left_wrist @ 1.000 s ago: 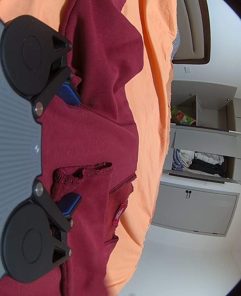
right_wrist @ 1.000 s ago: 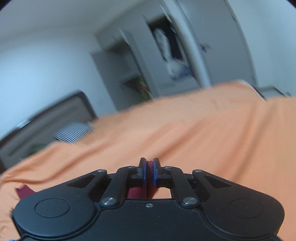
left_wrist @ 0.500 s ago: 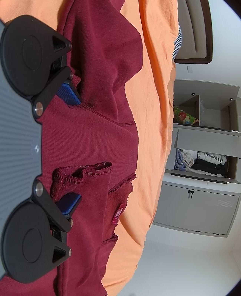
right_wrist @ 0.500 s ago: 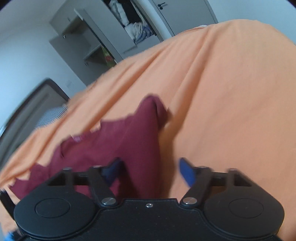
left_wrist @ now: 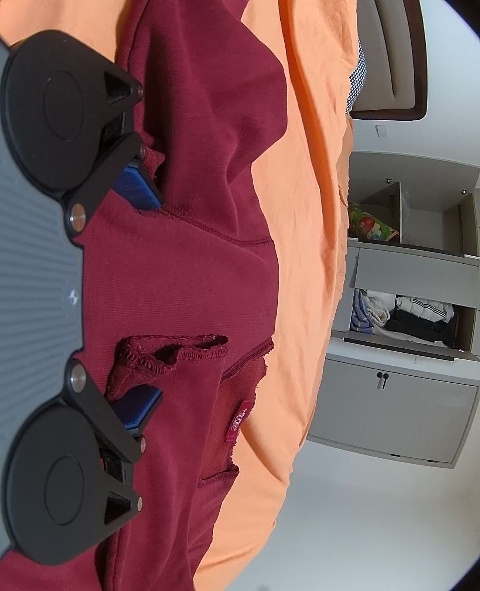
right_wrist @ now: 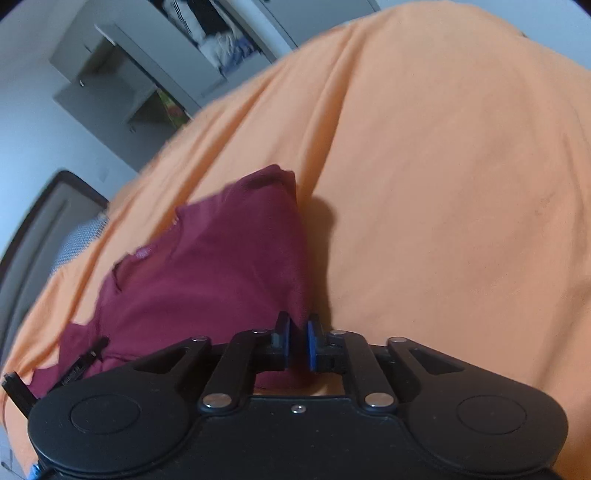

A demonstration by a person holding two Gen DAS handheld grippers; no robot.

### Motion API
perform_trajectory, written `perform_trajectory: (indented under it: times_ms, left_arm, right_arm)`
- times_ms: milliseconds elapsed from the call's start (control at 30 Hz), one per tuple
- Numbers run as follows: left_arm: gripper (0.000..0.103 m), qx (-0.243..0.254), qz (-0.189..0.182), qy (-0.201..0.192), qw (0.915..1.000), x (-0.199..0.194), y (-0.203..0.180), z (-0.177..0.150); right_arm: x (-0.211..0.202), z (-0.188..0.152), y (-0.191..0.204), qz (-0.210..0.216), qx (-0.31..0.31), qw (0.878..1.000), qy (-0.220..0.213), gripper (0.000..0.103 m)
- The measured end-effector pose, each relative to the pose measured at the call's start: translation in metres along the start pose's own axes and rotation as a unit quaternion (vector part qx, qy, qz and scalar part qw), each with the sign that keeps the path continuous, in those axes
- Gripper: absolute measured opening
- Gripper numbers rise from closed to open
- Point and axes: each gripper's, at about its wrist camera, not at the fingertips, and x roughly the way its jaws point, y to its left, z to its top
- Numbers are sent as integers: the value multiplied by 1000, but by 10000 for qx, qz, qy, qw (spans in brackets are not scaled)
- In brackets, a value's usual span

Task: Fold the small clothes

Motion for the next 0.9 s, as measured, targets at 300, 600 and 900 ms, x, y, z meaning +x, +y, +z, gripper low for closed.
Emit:
perform_trajectory:
  times_ms: [300, 600, 900]
  left_arm:
    - [103, -3, 88, -18, 10000, -1, -4, 5]
    - [103, 249, 361, -3, 9990, 5, -15, 6]
    - [103, 28, 160, 92, 9998, -14, -5, 17]
  right_arm:
    - [11, 49, 18, 400, -155, 9967, -691, 62]
    - [29, 83, 73, -271, -1690, 9758, -1358, 9]
    - [74, 76, 56, -1008, -1899, 9730, -841, 24]
